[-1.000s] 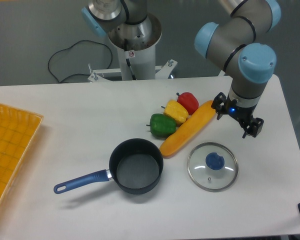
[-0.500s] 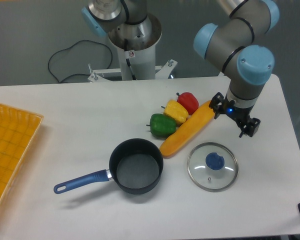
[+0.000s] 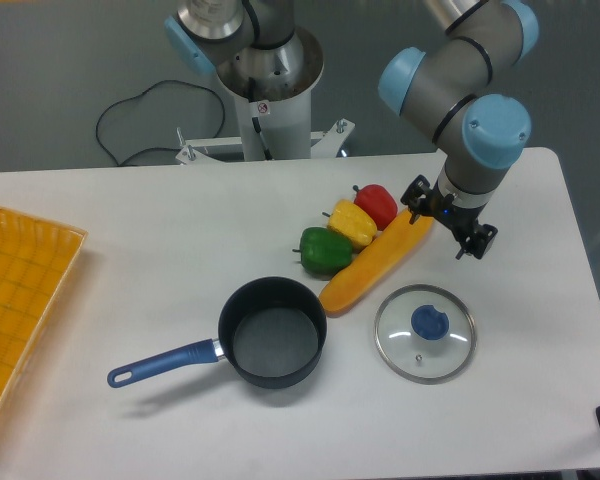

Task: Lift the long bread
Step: 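Lower the open gripper onto the end of the long orange bread, then close the gripper around the bread's end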

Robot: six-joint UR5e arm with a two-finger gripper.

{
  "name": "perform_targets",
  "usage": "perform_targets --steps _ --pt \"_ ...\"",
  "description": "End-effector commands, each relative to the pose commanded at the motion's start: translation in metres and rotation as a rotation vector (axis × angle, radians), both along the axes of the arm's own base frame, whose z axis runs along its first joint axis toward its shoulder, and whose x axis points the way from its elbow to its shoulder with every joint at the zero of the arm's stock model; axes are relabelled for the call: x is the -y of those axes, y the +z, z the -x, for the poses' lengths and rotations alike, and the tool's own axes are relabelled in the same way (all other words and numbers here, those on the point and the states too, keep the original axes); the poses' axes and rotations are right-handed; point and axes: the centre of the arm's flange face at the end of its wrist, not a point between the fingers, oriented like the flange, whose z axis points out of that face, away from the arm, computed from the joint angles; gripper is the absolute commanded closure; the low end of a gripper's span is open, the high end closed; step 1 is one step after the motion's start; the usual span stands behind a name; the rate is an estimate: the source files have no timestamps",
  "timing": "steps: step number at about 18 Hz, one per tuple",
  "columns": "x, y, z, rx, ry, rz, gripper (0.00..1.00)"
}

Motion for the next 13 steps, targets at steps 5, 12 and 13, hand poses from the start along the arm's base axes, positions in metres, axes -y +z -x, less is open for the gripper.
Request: perform_targets --steps 5,12,13 --pt "0.008 -0.019 -0.007 0.051 0.087 -0.003 0.0" --pt "0.012 -0.045 -0.023 0.1 0.077 0.015 0.01" --pt "0.013 -0.048 -0.025 0.106 0.069 0.016 0.01"
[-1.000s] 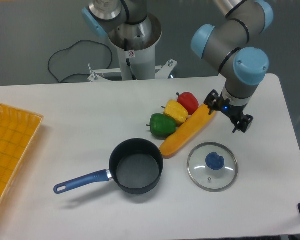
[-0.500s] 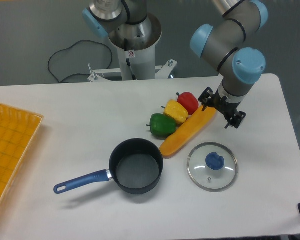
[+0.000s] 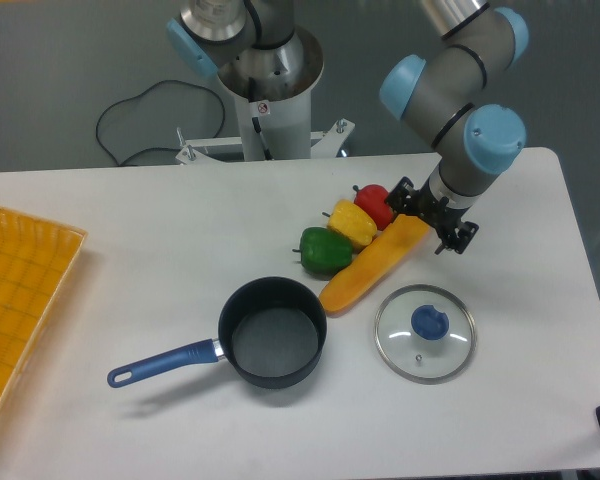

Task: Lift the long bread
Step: 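Close the gripper around the bread's end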

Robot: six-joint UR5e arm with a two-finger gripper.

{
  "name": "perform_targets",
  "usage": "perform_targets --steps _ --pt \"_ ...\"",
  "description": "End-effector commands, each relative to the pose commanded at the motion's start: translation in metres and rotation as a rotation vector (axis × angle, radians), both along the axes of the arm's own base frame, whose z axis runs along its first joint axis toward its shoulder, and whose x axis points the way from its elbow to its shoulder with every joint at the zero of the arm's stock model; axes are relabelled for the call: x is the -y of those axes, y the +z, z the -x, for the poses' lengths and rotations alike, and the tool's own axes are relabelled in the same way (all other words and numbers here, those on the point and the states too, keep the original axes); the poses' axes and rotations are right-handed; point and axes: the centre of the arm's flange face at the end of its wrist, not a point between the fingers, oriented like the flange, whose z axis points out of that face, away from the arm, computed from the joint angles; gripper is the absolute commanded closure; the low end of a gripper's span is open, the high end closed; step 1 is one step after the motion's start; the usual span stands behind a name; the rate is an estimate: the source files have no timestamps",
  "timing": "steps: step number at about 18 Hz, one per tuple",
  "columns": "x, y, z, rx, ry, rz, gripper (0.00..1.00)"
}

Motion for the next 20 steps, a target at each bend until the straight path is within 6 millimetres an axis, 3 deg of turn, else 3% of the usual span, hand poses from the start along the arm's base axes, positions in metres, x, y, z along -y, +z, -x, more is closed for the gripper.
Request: perform_targets --steps 20 --pt "0.005 -0.034 -0.004 0.023 0.0 0.013 0.04"
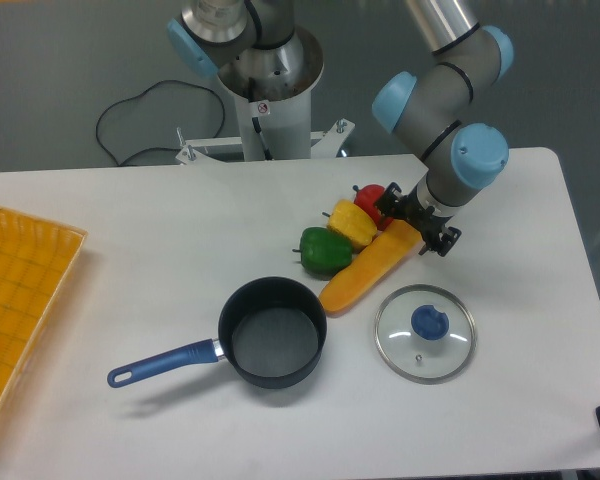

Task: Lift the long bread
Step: 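Close the gripper around the bread's end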

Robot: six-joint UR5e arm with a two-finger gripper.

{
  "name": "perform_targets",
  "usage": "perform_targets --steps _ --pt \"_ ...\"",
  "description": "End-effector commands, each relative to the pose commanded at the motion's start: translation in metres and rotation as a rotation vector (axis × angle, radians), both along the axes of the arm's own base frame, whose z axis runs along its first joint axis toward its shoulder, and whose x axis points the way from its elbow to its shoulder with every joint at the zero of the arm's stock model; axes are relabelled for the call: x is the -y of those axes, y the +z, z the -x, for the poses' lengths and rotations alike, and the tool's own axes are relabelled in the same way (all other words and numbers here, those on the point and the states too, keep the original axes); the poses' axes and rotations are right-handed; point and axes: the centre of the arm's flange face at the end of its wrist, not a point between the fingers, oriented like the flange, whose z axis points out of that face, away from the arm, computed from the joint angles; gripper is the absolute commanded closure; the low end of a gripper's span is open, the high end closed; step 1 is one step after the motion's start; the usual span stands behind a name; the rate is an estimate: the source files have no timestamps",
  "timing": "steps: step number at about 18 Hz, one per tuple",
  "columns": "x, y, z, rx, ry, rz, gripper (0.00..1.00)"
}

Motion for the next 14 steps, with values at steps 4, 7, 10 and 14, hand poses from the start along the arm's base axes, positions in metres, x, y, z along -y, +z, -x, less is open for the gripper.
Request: perform_targets --steps 4,7,10,14 --pt "0.001 -0.005 -0.003 0.0 -0.004 0.011 0.05" --pt "0.001 -0.01 -0.003 -0.013 -0.004 0.007 0.05" --pt "0.0 -0.011 -0.003 -0.016 -0.005 0.006 0.06" --pt "0.0 -0.013 -0.003 -0.013 -0.006 0.007 0.08"
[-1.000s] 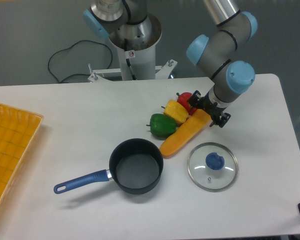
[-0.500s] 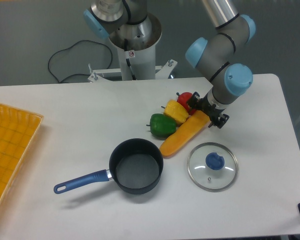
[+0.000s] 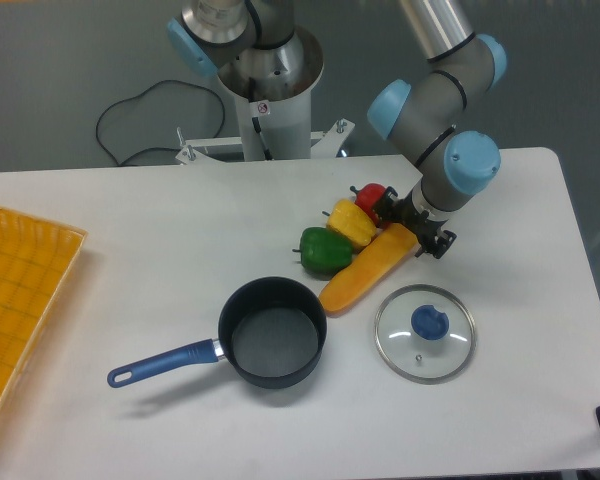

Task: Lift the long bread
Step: 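Close the gripper around the bread's end, then lift the gripped bread up off the table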

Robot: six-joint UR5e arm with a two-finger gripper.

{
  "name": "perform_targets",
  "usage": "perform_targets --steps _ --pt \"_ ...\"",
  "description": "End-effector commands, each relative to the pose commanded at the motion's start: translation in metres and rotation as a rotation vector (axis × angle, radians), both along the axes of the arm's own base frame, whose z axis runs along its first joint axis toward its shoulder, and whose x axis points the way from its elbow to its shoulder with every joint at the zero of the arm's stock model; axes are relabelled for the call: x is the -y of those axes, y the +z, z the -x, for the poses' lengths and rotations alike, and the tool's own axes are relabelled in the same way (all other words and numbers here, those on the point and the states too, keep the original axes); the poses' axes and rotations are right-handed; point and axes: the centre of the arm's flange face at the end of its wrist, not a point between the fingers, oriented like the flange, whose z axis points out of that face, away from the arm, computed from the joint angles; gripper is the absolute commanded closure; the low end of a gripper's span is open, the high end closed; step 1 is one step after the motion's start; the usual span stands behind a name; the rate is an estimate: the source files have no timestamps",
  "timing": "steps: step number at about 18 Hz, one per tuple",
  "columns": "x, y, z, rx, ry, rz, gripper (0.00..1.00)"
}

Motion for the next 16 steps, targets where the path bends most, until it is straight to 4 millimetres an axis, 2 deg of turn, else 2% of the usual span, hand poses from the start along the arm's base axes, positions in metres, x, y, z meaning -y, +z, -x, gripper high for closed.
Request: perform_targets --steps 7,14,15,16 --pt "-0.0008 -0.0003 0.0002 0.0 -0.003 0.001 0.35" --pt "0.0001 0.0046 0.0024 -0.009 0.003 -0.002 0.74" --pt "-0.0004 0.0072 0.004 -0.015 0.005 -0.004 0.79" --pt "-0.0009 0.0088 0.0055 -0.018 0.003 -0.005 0.79"
